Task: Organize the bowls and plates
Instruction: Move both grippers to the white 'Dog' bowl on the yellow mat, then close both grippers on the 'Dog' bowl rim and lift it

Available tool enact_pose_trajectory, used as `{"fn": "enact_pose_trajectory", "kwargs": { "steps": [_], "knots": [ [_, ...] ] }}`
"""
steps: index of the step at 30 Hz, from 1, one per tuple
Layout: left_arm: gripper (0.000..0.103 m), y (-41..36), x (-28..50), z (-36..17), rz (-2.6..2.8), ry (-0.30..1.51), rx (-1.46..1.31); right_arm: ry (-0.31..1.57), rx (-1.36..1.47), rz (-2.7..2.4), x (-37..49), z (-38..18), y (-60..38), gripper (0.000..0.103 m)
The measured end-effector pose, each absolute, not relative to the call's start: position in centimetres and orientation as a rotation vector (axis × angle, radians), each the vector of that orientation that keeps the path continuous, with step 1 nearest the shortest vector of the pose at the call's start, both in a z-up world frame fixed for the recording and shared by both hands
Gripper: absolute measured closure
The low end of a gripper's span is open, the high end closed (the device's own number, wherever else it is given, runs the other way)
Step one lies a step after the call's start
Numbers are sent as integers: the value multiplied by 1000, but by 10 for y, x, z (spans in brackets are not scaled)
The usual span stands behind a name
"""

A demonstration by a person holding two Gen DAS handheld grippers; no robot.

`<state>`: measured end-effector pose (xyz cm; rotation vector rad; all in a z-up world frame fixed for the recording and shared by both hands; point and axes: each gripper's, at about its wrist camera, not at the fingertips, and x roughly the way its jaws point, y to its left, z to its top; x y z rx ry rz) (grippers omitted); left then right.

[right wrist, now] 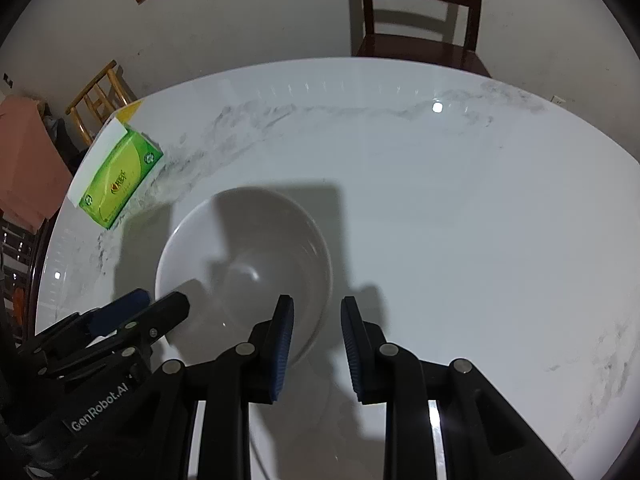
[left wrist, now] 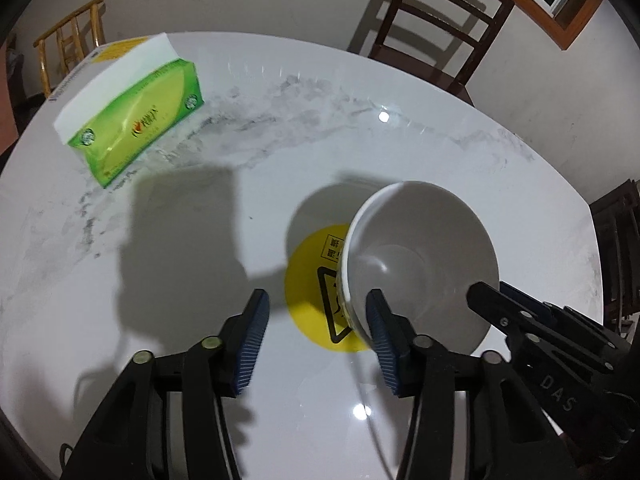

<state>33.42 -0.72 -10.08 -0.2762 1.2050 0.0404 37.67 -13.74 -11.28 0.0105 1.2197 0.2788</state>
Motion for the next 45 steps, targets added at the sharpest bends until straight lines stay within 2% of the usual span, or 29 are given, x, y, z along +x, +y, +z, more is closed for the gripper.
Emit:
{"fn": "enact_pose_trajectory", "kwargs": {
  "steps": [7,17,31,45],
  "knots": [
    [90,-16,338,-106,-33,1202,-292,1241,48,287,375,-123,-139,83],
    [91,-23,326,-96,-43,1204,-265,1249,27,266,363,-116,-143,86],
    [91,-35,291,-57,-83,1170,-264,1197,-3,260,317,-66,-156,86],
    [92,-28,247,-34,-116,1151,-253,1177,-34,258,264,-45,-144,86]
  ]
}}
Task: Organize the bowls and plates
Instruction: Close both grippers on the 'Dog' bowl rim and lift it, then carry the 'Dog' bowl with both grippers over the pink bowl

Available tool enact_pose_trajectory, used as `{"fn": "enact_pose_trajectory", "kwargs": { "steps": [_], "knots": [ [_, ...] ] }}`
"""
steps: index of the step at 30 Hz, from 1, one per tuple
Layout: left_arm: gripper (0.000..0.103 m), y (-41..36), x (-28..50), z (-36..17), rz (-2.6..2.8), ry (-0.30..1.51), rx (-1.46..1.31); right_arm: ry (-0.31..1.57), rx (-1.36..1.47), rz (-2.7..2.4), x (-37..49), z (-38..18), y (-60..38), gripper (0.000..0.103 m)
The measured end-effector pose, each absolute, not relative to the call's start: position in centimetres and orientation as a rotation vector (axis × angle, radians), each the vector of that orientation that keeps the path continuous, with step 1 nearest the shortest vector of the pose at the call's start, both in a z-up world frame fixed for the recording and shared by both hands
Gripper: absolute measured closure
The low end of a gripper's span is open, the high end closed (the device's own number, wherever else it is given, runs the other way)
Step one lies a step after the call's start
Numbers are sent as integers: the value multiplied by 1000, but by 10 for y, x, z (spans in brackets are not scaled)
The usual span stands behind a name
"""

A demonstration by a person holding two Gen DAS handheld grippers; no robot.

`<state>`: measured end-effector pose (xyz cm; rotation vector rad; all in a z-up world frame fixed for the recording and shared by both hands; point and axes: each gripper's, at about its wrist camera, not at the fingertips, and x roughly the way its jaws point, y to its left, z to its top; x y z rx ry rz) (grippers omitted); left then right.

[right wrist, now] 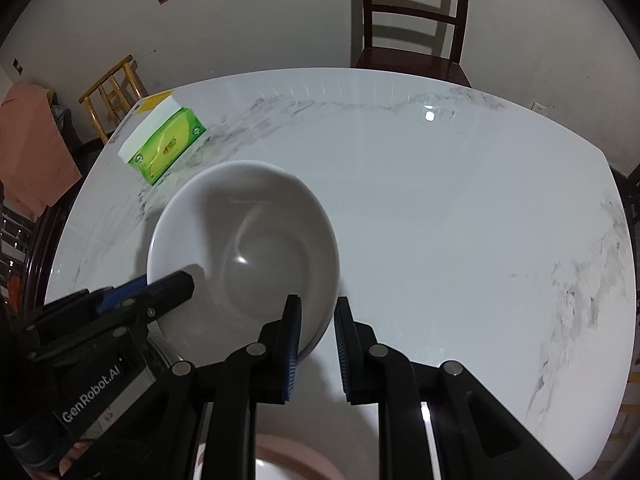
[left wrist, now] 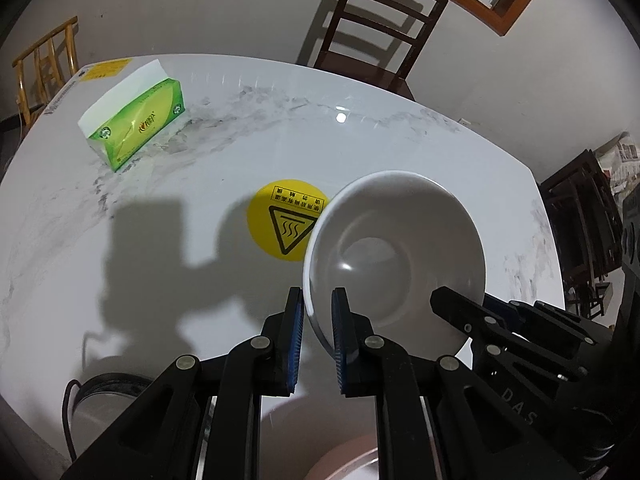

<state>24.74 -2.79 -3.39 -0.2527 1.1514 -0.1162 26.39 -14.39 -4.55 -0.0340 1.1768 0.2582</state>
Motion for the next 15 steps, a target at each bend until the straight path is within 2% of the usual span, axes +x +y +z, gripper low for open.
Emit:
{"fn": "enact_pose_trajectory", "kwargs": {
  "steps": [15],
  "knots": [
    [92,-18,214,-13,-128,1119,-193,1186,-38,254,226,-35,-132,86]
  ]
}}
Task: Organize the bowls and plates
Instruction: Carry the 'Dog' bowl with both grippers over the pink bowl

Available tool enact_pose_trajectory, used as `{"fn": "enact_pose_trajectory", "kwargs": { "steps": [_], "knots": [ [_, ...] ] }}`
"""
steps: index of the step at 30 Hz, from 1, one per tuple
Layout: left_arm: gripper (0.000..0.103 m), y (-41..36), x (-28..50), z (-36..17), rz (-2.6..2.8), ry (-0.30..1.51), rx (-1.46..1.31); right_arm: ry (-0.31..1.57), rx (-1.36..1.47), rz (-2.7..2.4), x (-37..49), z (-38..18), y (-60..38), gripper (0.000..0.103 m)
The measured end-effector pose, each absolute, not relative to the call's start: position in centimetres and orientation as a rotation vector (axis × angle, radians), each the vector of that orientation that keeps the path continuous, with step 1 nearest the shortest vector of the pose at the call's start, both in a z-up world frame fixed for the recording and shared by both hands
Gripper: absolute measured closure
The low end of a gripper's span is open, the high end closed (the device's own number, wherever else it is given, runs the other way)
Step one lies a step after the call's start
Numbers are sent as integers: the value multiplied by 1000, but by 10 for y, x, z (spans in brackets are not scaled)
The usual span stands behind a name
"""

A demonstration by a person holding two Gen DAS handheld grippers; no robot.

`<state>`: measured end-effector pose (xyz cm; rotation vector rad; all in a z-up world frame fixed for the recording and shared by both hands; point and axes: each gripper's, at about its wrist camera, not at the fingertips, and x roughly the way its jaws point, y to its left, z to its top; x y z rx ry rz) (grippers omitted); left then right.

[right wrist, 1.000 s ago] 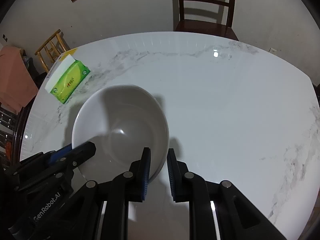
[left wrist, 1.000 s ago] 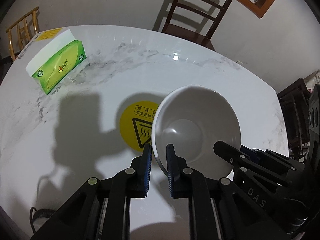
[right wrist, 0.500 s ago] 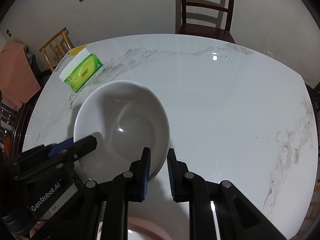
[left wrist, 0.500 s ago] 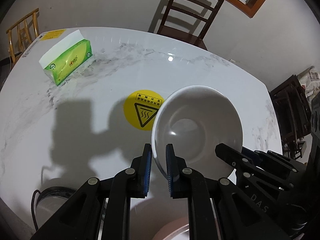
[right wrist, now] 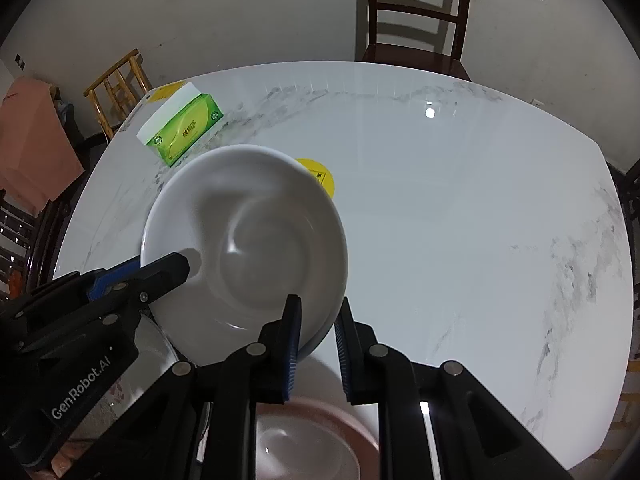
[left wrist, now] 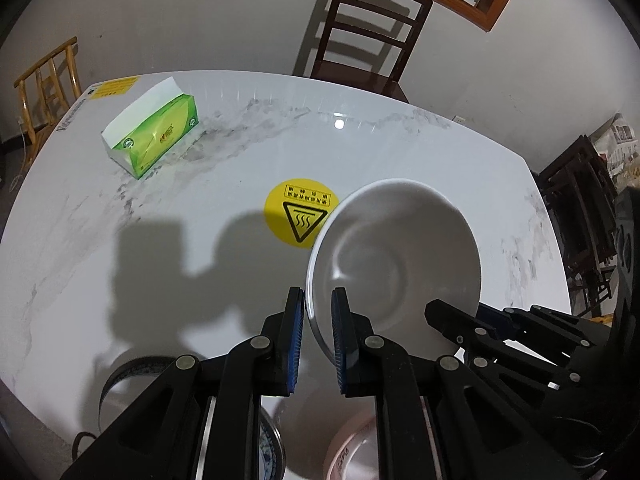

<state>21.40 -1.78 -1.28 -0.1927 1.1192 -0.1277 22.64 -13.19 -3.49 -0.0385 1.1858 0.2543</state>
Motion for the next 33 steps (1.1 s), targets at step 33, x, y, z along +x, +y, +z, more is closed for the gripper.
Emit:
{"fn": "enact_pose_trajectory", "kwargs": {
  "steps": [33],
  "knots": [
    [92,-55,89,-13,-178,1179,-156,1256,-37,257,97,-47,-172,86]
  ]
}}
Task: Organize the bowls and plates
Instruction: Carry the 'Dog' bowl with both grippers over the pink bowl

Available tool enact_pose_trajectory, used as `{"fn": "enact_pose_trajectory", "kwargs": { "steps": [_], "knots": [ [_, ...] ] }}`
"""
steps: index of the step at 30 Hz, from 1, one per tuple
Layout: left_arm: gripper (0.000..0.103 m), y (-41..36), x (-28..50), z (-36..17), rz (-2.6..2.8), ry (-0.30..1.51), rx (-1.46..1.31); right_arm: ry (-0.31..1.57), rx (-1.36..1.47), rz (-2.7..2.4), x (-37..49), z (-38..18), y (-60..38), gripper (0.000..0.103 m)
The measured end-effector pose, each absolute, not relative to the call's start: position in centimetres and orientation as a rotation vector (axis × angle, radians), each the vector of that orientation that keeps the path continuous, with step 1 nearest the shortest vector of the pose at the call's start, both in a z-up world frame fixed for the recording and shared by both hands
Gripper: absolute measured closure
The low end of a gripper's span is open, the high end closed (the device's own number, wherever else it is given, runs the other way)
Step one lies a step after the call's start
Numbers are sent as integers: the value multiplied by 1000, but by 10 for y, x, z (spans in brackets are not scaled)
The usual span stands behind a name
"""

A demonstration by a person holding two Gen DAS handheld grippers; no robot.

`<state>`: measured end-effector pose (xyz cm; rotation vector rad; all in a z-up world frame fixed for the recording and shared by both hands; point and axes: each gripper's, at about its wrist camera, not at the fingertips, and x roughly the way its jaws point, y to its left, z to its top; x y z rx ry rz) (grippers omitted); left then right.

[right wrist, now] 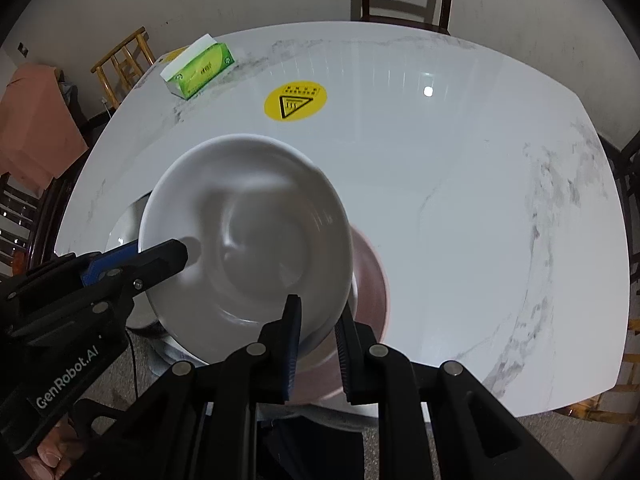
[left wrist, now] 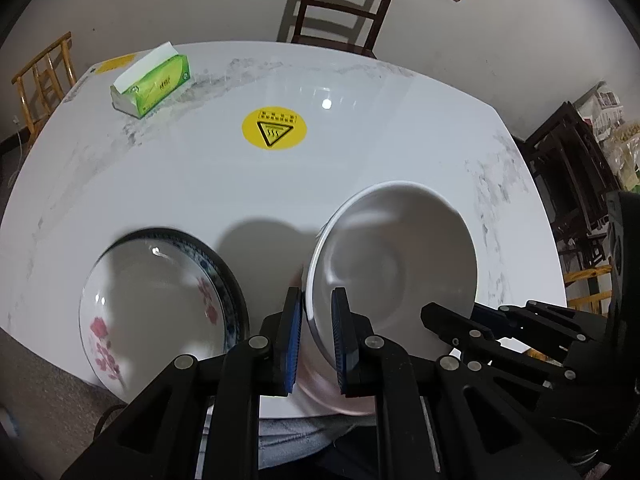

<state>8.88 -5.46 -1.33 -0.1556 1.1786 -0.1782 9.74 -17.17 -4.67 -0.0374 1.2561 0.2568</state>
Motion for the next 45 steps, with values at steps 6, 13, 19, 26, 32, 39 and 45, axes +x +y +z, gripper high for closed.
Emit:
{"fn": "enact_pose_trajectory", "kwargs": {
  "steps": [6,13,19,26,32,39,45],
  "knots": [
    [92,-58,81,-25,-173,1205,-157,1267,-40,254,89,-55,-174,86],
    [92,-60,77,-33,-170,1225,-159,1283,-29,254,86,-63,-177,86],
    [92,-62,80,-37,-170,1236,-162,1291,-26,252,89,-65,-178,86],
    [92,-61,81,-42,-167,1242,-164,1299,-8,248,91,-71,-179,86],
    [92,-61,82,-46,-165,1250,-170,1304,2,242,92,-75,-179,86],
    [92,-62,83,-49,-163,1254,-176,1300,9,240,94,-78,-179,86],
    [92,-62,85,-52,-167,1255,-174,1301,17,236,94,-80,-180,83]
  ]
}}
